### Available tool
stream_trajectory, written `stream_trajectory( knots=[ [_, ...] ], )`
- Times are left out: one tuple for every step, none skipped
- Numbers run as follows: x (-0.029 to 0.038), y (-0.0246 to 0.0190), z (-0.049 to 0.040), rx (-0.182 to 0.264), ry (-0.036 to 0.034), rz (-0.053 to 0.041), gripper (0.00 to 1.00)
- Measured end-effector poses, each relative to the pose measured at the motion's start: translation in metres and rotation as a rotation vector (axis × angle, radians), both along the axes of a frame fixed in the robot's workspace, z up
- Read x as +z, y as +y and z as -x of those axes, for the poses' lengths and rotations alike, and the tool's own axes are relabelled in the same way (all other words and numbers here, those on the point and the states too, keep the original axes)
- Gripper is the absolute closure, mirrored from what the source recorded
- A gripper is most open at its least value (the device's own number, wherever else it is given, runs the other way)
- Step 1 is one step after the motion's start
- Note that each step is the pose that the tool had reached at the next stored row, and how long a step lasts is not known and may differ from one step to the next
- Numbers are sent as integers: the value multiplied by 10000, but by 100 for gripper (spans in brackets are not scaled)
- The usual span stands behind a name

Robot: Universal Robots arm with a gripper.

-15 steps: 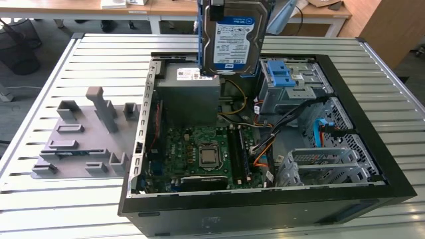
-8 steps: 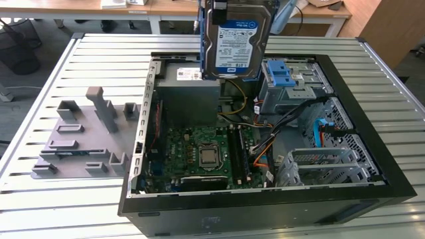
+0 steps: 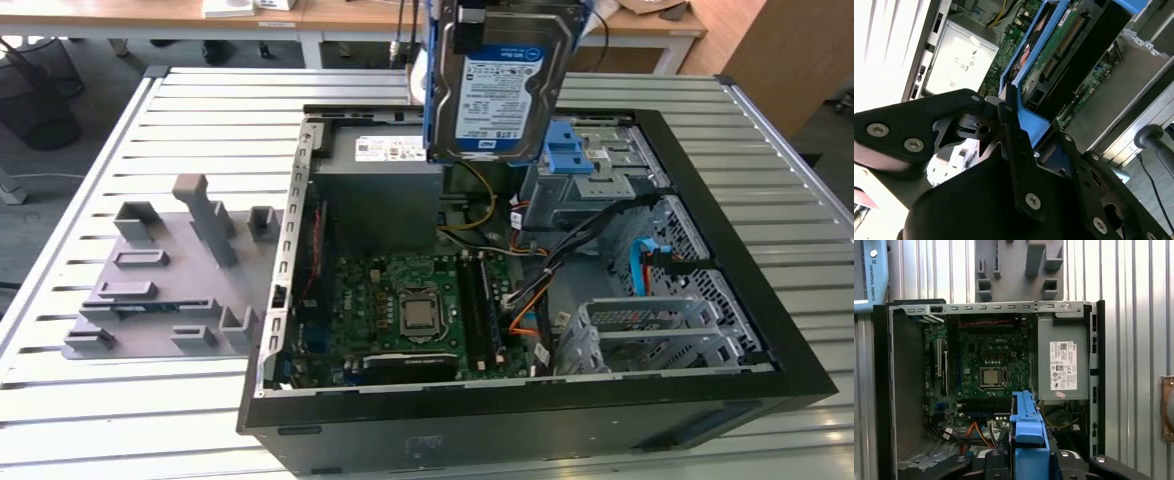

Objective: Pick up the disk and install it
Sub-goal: 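Pick up the disk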

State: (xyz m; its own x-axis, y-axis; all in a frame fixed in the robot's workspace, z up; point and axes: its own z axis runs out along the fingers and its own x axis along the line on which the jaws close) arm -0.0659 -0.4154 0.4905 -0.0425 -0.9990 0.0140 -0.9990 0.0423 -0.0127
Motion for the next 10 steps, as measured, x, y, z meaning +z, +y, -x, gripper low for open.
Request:
stream_trajectory(
  knots=[
    [0, -12, -5, -5, 0, 0, 64],
    [0, -27, -8, -11, -1, -1, 64],
    [-1, -44, -10, -16, -1, -1, 64],
    [-1, -60, -12, -21, -1, -1, 64],
    [0, -78, -13, -25, 0, 0, 64],
    [0, -96, -14, -30, 0, 0, 64],
    [-1, -114, -15, -34, 0, -1, 64],
    [-1, -132, -17, -39, -1, -1, 64],
    [-1, -149, -18, -44, -1, -1, 64],
    [-1, -168, -18, -52, 0, -1, 64]
  ],
)
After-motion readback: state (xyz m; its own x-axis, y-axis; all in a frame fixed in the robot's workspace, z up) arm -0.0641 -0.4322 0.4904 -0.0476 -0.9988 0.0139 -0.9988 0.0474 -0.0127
